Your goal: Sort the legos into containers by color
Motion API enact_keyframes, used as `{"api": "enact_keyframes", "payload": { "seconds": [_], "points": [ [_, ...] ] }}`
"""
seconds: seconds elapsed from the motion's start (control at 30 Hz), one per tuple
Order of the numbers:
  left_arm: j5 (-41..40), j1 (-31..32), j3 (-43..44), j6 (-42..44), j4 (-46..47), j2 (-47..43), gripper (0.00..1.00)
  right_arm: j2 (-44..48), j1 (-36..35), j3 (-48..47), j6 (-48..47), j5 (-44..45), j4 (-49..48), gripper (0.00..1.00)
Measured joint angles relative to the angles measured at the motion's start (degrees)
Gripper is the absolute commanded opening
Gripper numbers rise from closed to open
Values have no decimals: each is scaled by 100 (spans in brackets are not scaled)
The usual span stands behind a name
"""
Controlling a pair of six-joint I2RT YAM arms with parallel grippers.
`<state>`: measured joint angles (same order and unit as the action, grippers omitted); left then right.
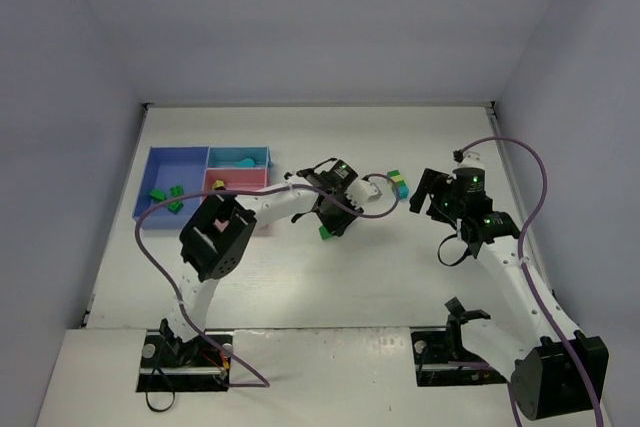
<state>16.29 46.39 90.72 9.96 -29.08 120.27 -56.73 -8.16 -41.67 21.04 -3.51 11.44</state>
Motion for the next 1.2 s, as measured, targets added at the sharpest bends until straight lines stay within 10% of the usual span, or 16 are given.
{"api": "enact_keyframes", "payload": {
  "seconds": [0.2,0.43,0.73,1.0,1.2],
  "points": [
    [-407,-678,-640,-1051,-37,-1182,0,-116,0,0,-4,2,-13,82],
    [-1174,-2953,-756,-1860,7,-2885,0,-553,-2,-48,-26,-46,-146,82],
    [-1550,-4887,-984,-2245,-138,-2736,1,-999,-2,-203,-105,-44,-452,83],
    [-1652,-5552,-981,-2608,-293,-2256,53,-1836,-7,-514,-334,-109,-643,83],
    [-1615,-5525,-911,-2826,-369,-2273,70,-2844,-13,-1126,-643,-151,-785,82]
  ]
}}
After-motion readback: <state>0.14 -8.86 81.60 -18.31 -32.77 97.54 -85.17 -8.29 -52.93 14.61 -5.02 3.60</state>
